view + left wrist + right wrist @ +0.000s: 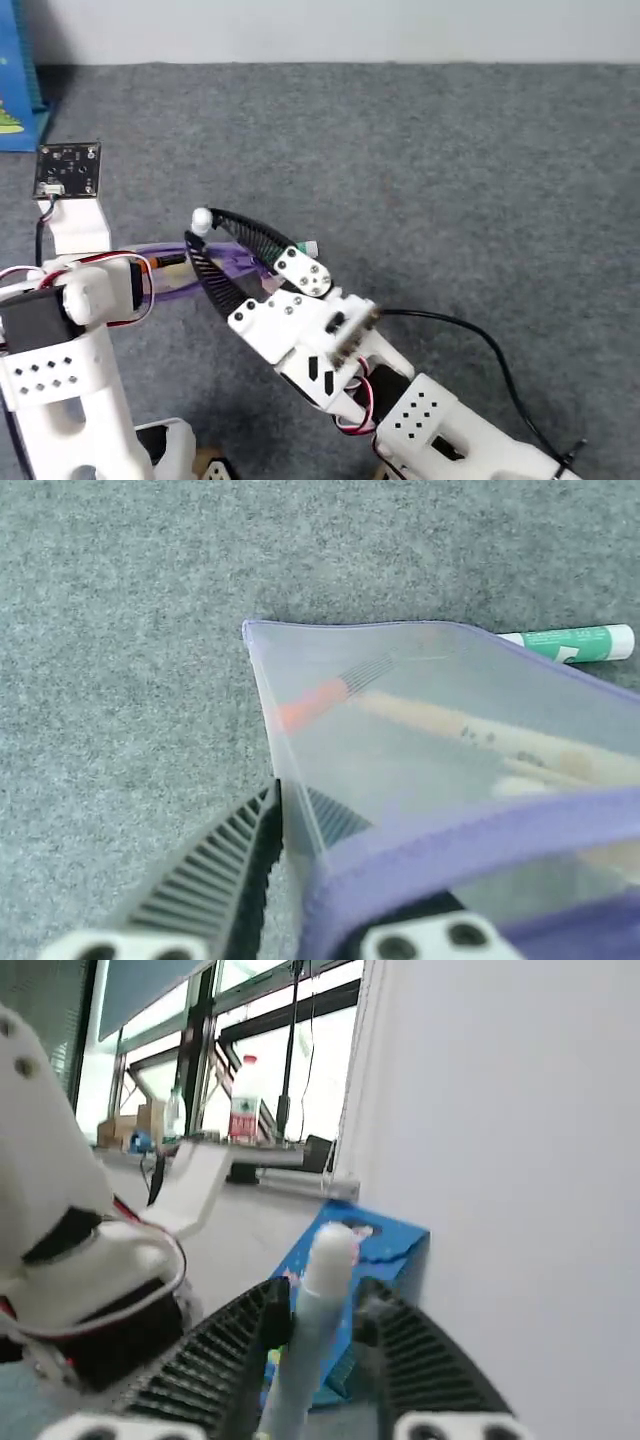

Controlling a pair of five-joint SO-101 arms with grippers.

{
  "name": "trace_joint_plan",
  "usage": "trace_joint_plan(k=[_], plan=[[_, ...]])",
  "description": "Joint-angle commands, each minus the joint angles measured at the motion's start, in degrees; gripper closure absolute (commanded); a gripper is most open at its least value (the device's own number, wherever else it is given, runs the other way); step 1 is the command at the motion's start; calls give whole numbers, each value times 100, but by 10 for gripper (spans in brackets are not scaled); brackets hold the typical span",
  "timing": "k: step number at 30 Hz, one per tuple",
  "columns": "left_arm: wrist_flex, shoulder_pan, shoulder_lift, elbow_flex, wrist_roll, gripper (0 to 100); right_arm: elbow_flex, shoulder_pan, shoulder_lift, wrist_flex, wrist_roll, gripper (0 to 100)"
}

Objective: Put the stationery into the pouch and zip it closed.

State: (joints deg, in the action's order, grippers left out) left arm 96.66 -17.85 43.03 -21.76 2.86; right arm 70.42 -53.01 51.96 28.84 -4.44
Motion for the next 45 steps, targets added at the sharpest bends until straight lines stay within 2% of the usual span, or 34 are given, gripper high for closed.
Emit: trace_joint_plan(k=[1, 5, 7, 13, 16, 22, 29, 37, 45], plan=[[-123, -9, -9, 22, -9, 989, -396, -119, 303, -892, -62, 732], [-123, -9, -9, 22, -9, 989, -747, -40, 804, -1842, -53, 757], [-123, -9, -9, 22, -9, 989, -879, 198, 1086, -2325, 211, 778], [-114, -26, -9, 22, -9, 989, -1301, 1596, 1895, -4365, 1591, 790], [-114, -26, -9, 22, -9, 989, -1319, 2211, 2044, -5288, 2040, 790], [-114, -18, -9, 22, -9, 989, -1275, 2686, 1446, -6853, 2066, 790], [-114, -18, -9, 22, -9, 989, -1635, 2756, -655, -6976, 2277, 790], [-132, -9, -9, -31, -9, 989, -2734, 2475, -3002, -6976, 862, 787], [-132, -9, -9, -31, -9, 989, -3393, 1877, -4505, -6932, 193, 786]])
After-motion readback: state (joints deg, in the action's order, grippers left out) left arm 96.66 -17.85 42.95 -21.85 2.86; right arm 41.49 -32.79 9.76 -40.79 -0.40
